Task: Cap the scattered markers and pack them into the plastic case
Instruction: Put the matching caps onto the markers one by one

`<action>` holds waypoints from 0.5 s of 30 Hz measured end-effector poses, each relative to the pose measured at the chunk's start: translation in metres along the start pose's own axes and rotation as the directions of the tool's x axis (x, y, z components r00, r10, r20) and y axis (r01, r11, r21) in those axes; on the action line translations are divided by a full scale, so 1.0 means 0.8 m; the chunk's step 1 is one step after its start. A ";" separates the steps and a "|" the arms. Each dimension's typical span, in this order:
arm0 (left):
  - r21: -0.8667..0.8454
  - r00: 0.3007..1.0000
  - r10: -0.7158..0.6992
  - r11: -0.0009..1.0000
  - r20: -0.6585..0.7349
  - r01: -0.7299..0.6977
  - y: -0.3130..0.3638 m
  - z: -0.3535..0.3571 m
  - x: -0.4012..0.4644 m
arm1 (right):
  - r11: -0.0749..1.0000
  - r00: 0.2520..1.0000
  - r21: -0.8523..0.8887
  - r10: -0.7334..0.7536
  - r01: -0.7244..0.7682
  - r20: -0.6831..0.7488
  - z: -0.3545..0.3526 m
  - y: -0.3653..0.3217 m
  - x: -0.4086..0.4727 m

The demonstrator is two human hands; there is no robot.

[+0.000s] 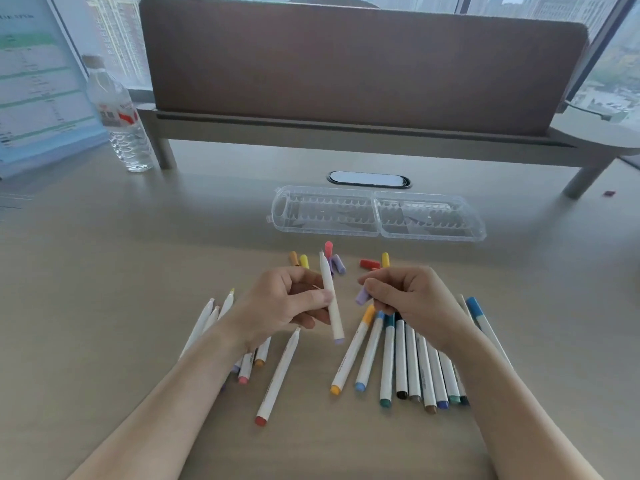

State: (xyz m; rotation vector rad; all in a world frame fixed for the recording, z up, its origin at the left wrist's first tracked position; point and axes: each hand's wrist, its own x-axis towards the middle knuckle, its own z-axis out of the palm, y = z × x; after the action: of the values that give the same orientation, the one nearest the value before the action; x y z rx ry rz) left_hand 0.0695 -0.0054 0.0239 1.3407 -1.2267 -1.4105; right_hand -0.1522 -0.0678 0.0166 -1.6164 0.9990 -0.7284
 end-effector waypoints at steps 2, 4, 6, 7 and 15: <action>0.041 1.000 0.002 0.999 0.015 -0.002 -0.001 0.002 -0.001 | 1.000 1.000 0.019 0.001 0.000 -0.023 -0.005 -0.001 -0.001; 0.107 0.999 0.024 0.994 0.025 -0.026 -0.005 0.002 -0.001 | 0.996 0.997 0.092 0.008 -0.001 -0.071 -0.008 0.000 -0.001; 0.207 0.998 0.059 0.976 0.030 -0.064 -0.008 0.003 -0.001 | 0.982 0.992 0.190 0.008 0.016 -0.125 -0.011 0.001 -0.001; 0.258 0.996 0.079 0.962 0.031 -0.084 -0.009 0.004 -0.002 | 0.973 0.988 0.228 0.005 0.030 -0.153 -0.012 0.002 0.000; 0.345 0.992 0.118 0.931 0.034 -0.123 -0.008 0.010 0.000 | 0.988 0.980 0.140 -0.032 0.061 -0.195 -0.015 0.003 0.000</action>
State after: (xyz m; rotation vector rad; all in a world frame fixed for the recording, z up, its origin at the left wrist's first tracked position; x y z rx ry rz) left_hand 0.0622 -0.0033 0.0174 1.4616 -1.5932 -1.1525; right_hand -0.1631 -0.0733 0.0176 -1.4669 1.0230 -0.9825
